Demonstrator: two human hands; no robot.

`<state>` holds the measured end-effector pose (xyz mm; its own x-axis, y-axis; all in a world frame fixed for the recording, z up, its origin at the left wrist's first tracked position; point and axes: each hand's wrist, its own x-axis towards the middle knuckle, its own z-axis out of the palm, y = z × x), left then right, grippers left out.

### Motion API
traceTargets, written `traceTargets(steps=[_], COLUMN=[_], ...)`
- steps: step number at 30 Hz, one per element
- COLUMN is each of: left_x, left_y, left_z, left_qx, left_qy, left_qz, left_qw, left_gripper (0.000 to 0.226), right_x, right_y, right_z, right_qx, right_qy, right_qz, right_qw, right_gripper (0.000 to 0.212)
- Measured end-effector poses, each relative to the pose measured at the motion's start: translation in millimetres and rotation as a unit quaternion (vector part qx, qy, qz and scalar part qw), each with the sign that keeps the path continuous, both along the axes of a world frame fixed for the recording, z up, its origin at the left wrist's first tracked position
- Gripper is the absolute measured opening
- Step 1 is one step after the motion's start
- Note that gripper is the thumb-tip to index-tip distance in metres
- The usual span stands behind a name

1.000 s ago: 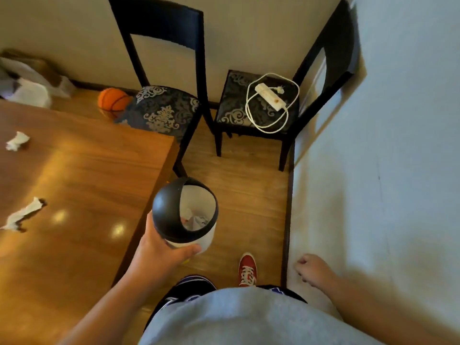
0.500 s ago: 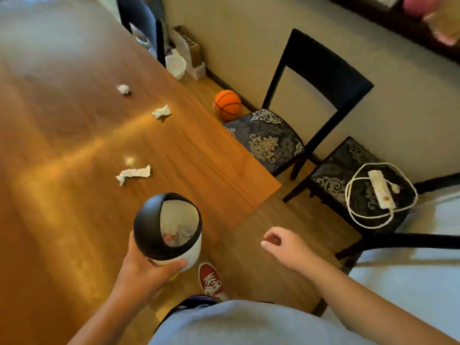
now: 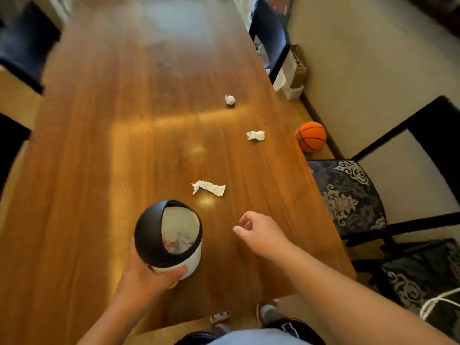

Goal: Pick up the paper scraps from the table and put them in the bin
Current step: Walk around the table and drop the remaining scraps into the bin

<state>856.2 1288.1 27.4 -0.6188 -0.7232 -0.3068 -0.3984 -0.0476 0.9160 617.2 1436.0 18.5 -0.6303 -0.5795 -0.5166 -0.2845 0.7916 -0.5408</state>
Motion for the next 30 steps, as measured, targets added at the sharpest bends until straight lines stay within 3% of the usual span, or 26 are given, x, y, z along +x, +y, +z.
traceTargets(steps=[5, 7, 9, 12, 14, 17, 22, 26, 30], left_x=[6, 5, 2, -4, -6, -8, -7, -4, -4], left_y=[6, 14, 21, 27, 28, 31, 36, 36, 32], left_z=[-3, -3, -5, -6, -9, -9, -4, -5, -7], left_qx=[-0.001, 0.008, 0.001, -0.019, -0.016, 0.000, -0.015, -0.012, 0.002], left_qy=[-0.026, -0.022, -0.015, -0.021, -0.016, -0.009, -0.008, -0.013, -0.009], left_qz=[0.097, 0.126, 0.161, 0.195, 0.206, 0.222, 0.214, 0.208, 0.197], left_qw=[0.995, 0.992, 0.987, 0.980, 0.978, 0.975, 0.977, 0.978, 0.980], left_gripper=[0.140, 0.148, 0.141, 0.124, 0.132, 0.149, 0.147, 0.131, 0.121], right_x=[-27, -35, -41, -46, -45, -41, -32, -31, -25], right_y=[-83, -110, -133, -159, -172, -186, -189, -163, -119], right_z=[-10, -14, -18, -24, -27, -33, -48, -51, -27], right_qx=[0.037, 0.043, 0.055, 0.078, 0.094, 0.103, 0.055, 0.036, -0.032], right_qy=[0.066, 0.065, 0.061, 0.081, 0.109, 0.156, 0.174, 0.109, -0.005], right_qz=[0.017, 0.017, 0.020, 0.052, 0.091, 0.140, 0.200, 0.203, 0.120], right_qw=[0.997, 0.997, 0.996, 0.992, 0.985, 0.972, 0.963, 0.972, 0.992], right_gripper=[0.048, 0.059, 0.072, 0.074, 0.074, 0.065, 0.029, 0.027, 0.012])
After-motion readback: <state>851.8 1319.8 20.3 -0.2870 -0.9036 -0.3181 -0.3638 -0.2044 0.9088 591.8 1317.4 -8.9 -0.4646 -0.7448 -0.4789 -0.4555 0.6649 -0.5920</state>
